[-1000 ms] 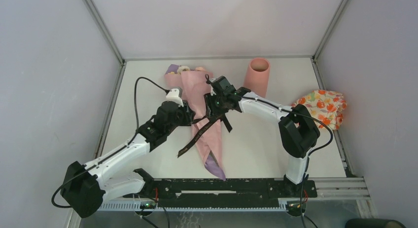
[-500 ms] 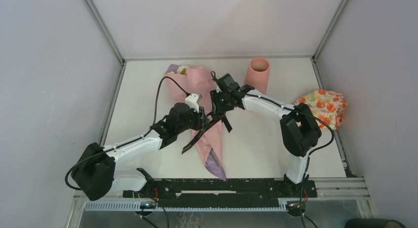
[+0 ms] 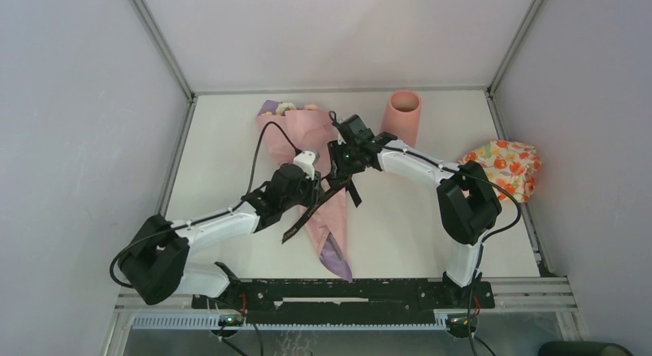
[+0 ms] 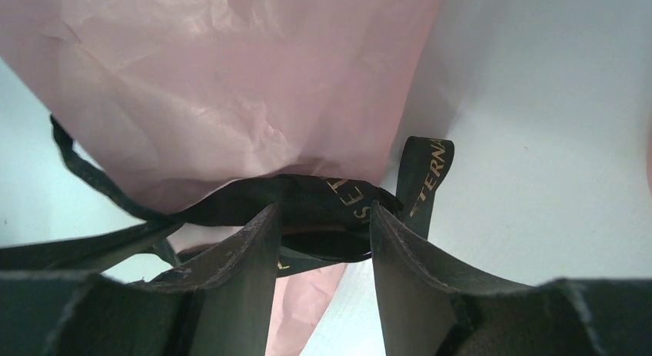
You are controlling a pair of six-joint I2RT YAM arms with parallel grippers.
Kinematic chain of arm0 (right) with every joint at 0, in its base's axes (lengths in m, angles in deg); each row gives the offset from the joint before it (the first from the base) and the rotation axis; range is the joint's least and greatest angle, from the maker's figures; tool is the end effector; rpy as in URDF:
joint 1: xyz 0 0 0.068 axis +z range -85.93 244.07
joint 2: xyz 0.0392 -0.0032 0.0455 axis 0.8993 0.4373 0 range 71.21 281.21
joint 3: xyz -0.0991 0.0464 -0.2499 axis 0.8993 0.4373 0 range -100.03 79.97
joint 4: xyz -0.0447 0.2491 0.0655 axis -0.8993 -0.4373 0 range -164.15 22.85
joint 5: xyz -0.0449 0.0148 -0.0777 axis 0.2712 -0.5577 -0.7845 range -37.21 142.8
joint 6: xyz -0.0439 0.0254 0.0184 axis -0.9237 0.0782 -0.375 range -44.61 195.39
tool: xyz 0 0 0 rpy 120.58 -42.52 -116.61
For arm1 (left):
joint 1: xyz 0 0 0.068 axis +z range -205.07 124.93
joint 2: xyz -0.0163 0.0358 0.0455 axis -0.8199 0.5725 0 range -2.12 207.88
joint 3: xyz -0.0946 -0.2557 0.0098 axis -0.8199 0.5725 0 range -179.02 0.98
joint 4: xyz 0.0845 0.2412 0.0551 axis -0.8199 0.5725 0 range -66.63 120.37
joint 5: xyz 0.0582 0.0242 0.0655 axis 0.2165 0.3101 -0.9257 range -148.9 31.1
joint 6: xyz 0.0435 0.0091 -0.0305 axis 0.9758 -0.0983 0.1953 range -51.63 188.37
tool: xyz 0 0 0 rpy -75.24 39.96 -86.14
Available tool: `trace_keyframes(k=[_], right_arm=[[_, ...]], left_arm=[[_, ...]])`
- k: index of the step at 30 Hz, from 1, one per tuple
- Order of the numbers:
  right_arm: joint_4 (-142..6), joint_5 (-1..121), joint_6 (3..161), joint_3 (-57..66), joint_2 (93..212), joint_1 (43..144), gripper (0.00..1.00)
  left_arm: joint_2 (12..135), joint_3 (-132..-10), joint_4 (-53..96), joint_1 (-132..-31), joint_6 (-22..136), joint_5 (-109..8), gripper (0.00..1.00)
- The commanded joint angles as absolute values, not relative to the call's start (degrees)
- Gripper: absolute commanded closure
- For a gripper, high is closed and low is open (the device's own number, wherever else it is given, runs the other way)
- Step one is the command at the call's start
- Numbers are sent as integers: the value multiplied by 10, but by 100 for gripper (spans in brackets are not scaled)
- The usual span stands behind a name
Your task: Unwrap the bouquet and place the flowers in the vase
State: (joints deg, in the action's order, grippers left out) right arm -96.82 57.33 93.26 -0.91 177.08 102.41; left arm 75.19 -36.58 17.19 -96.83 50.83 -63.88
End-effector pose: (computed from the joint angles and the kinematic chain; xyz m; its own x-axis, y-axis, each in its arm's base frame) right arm 0.3144 0.2521 0.2290 -0.8097 -0.2504 -0.5307 -0.4264 0.8724 0.2389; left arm 0.2109 -0.1841 0.2000 -0.5771 0.1126 -0.8089 0.4568 0.8655 -0.2053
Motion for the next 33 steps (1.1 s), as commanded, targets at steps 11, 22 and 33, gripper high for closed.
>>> trace_keyframes(k=[11, 22, 33], right_arm=[[-946, 596, 935, -22, 1753, 1021, 46], [-949, 593, 934, -22, 1748, 1018, 46], [-945, 600, 935, -22, 1738, 1016, 46]], left_arm=[[649, -355, 144, -997, 536, -723, 56], [737, -379, 125, -1001, 556, -686, 57], [799, -390, 128, -1002, 546, -743, 59]])
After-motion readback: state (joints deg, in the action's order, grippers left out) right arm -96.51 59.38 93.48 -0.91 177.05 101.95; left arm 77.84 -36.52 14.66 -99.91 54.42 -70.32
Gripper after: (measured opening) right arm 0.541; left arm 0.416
